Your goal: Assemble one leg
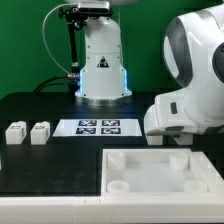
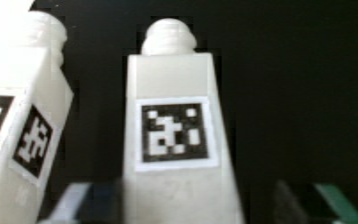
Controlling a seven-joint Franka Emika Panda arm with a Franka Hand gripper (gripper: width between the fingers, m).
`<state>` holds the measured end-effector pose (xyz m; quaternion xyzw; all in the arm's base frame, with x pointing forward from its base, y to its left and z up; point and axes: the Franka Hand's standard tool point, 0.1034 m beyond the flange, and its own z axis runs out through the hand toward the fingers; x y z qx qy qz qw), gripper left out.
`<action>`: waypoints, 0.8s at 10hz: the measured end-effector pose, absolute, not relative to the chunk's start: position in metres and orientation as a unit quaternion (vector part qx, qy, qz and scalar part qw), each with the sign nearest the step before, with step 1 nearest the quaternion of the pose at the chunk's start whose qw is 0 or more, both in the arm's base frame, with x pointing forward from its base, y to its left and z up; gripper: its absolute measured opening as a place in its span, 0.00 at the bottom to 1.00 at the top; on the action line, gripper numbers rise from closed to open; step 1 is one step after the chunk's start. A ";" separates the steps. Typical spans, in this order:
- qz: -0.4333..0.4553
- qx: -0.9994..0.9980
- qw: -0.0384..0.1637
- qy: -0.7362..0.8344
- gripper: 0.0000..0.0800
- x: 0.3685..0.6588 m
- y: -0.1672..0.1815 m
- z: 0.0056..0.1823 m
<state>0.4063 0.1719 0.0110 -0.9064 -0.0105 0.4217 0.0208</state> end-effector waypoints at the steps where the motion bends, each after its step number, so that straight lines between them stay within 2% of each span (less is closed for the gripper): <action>1: 0.422 -0.906 0.021 -0.010 0.40 0.406 0.172 0.011; 2: 0.422 -0.906 0.021 -0.010 0.37 0.406 0.172 0.011; 6: 0.421 -0.907 0.022 -0.011 0.37 0.407 0.172 0.012; 8: 0.408 -0.911 0.042 -0.050 0.37 0.435 0.157 0.059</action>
Offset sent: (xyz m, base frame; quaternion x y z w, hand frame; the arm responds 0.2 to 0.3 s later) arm 0.0000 0.0000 0.0000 0.0000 0.0000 0.0000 1.0000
